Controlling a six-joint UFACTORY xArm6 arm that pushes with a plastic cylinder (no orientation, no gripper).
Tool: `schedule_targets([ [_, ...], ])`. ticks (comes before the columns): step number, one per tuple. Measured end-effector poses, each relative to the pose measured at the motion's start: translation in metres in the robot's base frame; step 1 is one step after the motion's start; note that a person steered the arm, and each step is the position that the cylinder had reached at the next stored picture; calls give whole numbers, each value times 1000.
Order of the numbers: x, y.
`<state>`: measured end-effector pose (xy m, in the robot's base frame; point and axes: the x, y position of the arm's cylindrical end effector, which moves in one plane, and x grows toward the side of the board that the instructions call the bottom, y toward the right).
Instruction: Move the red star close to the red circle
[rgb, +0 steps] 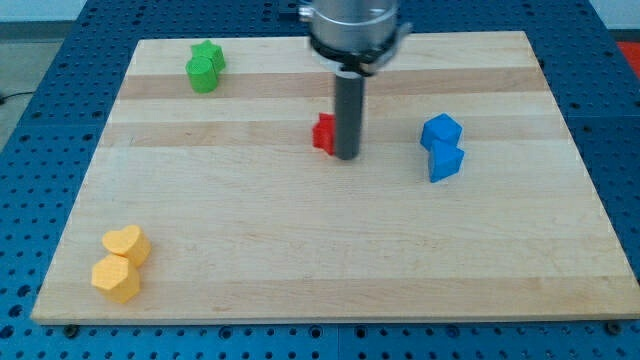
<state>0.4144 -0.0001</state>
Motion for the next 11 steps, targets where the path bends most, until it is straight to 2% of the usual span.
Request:
schedule_targets([
  [2, -73, -26],
  [3, -68, -44],
  [4, -61, -87],
  [6, -122, -48],
  [7, -138, -39],
  [8, -137, -55],
  [9, -109, -63],
  [11, -119, -47],
])
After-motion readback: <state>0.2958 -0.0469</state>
